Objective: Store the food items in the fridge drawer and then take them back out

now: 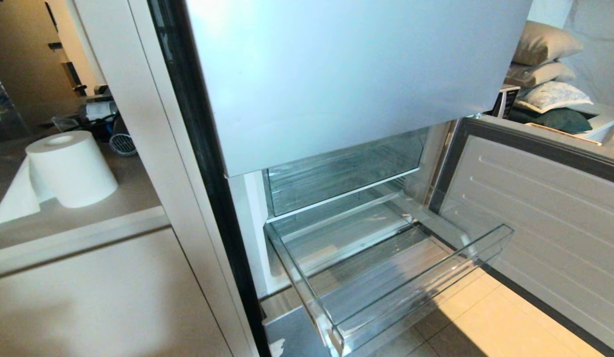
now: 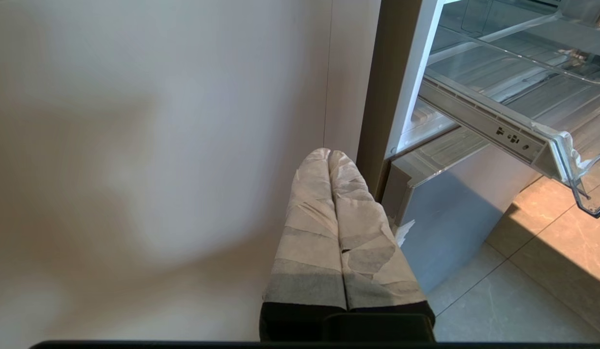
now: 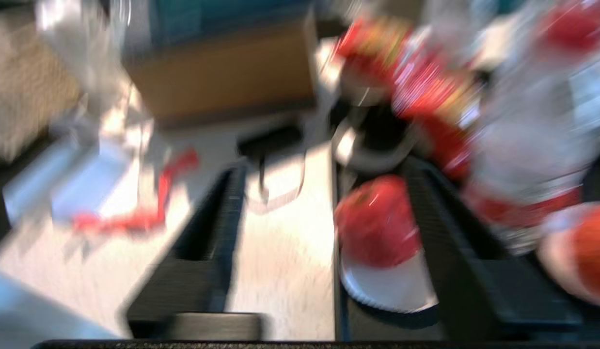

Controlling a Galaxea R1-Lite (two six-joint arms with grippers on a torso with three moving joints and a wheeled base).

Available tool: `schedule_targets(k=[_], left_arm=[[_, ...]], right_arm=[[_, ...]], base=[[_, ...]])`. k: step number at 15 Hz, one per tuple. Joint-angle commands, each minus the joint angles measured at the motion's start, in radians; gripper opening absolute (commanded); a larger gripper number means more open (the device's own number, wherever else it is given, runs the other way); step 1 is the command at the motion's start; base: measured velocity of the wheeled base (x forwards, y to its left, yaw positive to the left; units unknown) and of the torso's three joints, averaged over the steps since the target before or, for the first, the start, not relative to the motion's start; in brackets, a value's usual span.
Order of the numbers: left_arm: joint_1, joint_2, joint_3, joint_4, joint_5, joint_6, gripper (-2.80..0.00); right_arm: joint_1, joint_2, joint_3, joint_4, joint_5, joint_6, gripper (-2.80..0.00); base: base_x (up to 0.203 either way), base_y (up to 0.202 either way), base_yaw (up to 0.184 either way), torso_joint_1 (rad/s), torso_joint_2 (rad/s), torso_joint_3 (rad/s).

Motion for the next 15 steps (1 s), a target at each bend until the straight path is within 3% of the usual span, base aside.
schedule_targets(k=[1,5,7,9,12,15], left_arm=[[0.0,0.002,0.0,0.0,0.0,0.0,-2.8],[0.0,0.002,0.0,0.0,0.0,0.0,-2.8],[0.0,0.002,0.0,0.0,0.0,0.0,-2.8],[0.0,0.002,0.0,0.0,0.0,0.0,-2.8],[0.0,0.002,0.0,0.0,0.0,0.0,-2.8],[0.0,0.001,0.0,0.0,0.0,0.0,-2.8]], right_arm=[[-0.044,-0.222,0.024,-0.004,-0.095,0.066,-2.8],[-0.099,-0.461,-0.047,0.02,-0.24,0.216,-2.8],[-0.029,-0.561,-0.107,0.058,-0.262,0.278,-2.8],[0.181,-0.631,-0.165,0.151,-0.312,0.289,-2.8],[0.6,-0.777,-0.204,0.397,-0.387,0.223,-2.8],[1.147,-0.943,-0.169,0.686,-0.455,0.092,-2.8]], base=[[0.0,0.0,0.0,0.0,0.0,0.0],[0.0,0.0,0.0,0.0,0.0,0.0],[0.0,0.0,0.0,0.0,0.0,0.0],[0.0,0.0,0.0,0.0,0.0,0.0],[0.0,0.0,0.0,0.0,0.0,0.0],[0.0,0.0,0.0,0.0,0.0,0.0]])
